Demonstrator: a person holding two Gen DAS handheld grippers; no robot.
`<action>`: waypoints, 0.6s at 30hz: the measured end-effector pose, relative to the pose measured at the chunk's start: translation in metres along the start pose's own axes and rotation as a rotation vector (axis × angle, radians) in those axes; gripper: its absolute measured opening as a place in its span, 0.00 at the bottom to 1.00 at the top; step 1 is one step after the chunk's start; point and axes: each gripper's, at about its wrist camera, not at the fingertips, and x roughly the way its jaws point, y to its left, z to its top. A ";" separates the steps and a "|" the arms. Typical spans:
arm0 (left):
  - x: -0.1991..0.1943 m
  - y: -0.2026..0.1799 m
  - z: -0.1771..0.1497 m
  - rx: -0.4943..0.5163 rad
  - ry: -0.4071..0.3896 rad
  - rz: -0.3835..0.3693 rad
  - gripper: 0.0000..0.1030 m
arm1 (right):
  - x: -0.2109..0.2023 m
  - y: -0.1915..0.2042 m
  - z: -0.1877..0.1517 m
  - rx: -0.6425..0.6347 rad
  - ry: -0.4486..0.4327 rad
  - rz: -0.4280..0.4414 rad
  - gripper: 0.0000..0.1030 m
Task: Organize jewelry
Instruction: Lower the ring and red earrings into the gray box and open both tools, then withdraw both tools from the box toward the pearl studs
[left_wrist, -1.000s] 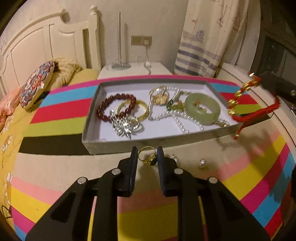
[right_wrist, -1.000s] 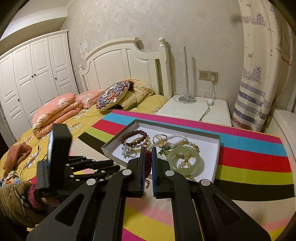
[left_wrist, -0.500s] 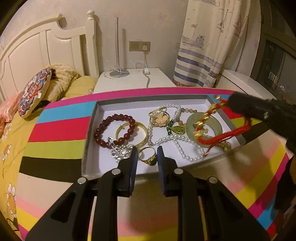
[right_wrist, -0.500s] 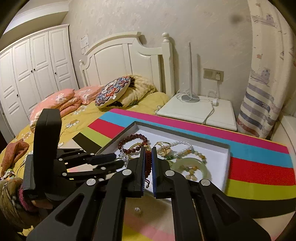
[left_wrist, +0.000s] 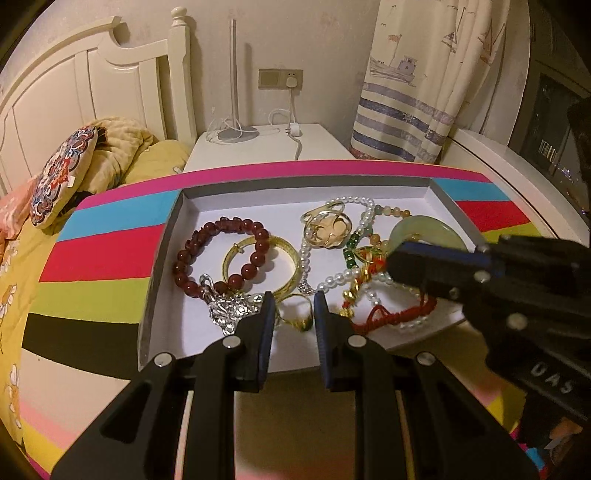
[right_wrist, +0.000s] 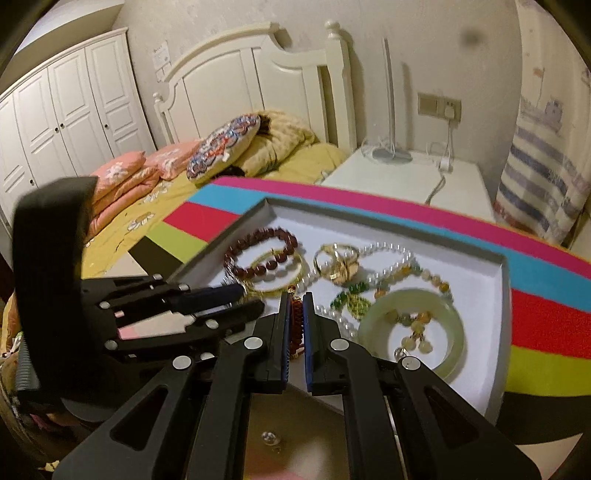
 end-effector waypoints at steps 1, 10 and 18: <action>0.001 0.000 0.000 -0.001 0.002 -0.001 0.27 | 0.002 -0.002 -0.001 0.006 0.008 -0.006 0.06; -0.036 0.015 0.004 -0.052 -0.084 0.040 0.70 | -0.023 -0.011 0.002 0.051 -0.021 -0.034 0.40; -0.127 0.039 -0.010 -0.132 -0.233 0.150 0.98 | -0.096 0.001 -0.006 0.034 -0.132 -0.079 0.63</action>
